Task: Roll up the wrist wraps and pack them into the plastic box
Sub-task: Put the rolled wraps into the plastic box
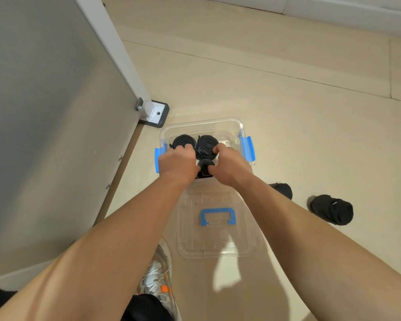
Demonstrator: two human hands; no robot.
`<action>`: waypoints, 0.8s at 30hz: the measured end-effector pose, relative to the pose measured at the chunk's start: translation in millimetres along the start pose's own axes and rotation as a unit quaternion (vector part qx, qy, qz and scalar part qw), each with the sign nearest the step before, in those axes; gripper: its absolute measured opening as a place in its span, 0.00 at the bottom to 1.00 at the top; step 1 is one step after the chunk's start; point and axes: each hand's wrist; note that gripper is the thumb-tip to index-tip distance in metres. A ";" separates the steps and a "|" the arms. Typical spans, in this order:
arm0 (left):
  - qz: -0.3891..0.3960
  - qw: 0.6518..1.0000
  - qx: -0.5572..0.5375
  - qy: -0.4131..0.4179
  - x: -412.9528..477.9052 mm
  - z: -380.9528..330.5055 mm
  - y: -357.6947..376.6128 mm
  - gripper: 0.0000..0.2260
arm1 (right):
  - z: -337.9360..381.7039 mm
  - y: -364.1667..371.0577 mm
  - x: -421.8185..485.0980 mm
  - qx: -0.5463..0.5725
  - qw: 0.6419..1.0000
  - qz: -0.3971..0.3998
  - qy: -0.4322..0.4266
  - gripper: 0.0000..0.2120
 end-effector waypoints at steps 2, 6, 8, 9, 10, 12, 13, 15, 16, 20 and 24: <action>-0.015 0.999 -0.027 0.013 -3.9 -13.9 -15.7 0.17 | -6.8 -21.4 -15.1 0.032 0.999 -0.024 0.012 0.21; -0.006 0.989 -0.115 0.096 -20.8 -67.7 -48.0 0.12 | -52.7 -65.4 -55.5 0.078 0.990 -0.110 0.046 0.18; 0.023 0.977 -0.149 0.150 -33.2 -105.4 -51.7 0.11 | -89.8 -82.9 -78.2 0.070 0.983 -0.148 0.086 0.18; 0.041 0.971 -0.160 0.171 -38.4 -124.9 -49.1 0.11 | -110.3 -89.7 -88.6 0.060 0.979 -0.160 0.110 0.18; 0.056 0.966 -0.167 0.189 -42.8 -143.6 -43.7 0.13 | -130.8 -94.3 -98.2 0.047 0.976 -0.164 0.136 0.19; 0.064 0.960 -0.161 0.219 -47.8 -176.6 -28.1 0.18 | -170.8 -97.8 -113.6 0.019 0.969 -0.158 0.187 0.21; 0.061 0.960 -0.145 0.231 -48.3 -190.4 -19.4 0.22 | -188.3 -97.4 -118.6 0.004 0.967 -0.154 0.204 0.23; 0.070 0.962 -0.102 0.242 -45.3 -213.4 -2.5 0.29 | -216.2 -94.3 -123.8 -0.015 0.965 -0.141 0.220 0.29; 0.082 0.963 -0.079 0.243 -42.1 -222.8 6.4 0.30 | -226.9 -91.5 -124.0 -0.012 0.966 -0.131 0.224 0.32; 0.120 0.964 0.003 0.237 -25.8 -249.4 36.4 0.29 | -255.6 -75.8 -111.9 0.036 0.966 -0.093 0.237 0.35; 0.087 0.966 0.065 0.236 -13.2 -260.2 45.7 0.20 | -271.0 -69.4 -102.3 0.042 0.964 -0.146 0.218 0.26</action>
Point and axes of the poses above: each hand's wrist, its own x-axis towards the middle knuckle, its own y-axis out of the palm, z = x × y, and after that the axes turned 7 degrees about x, right-handed
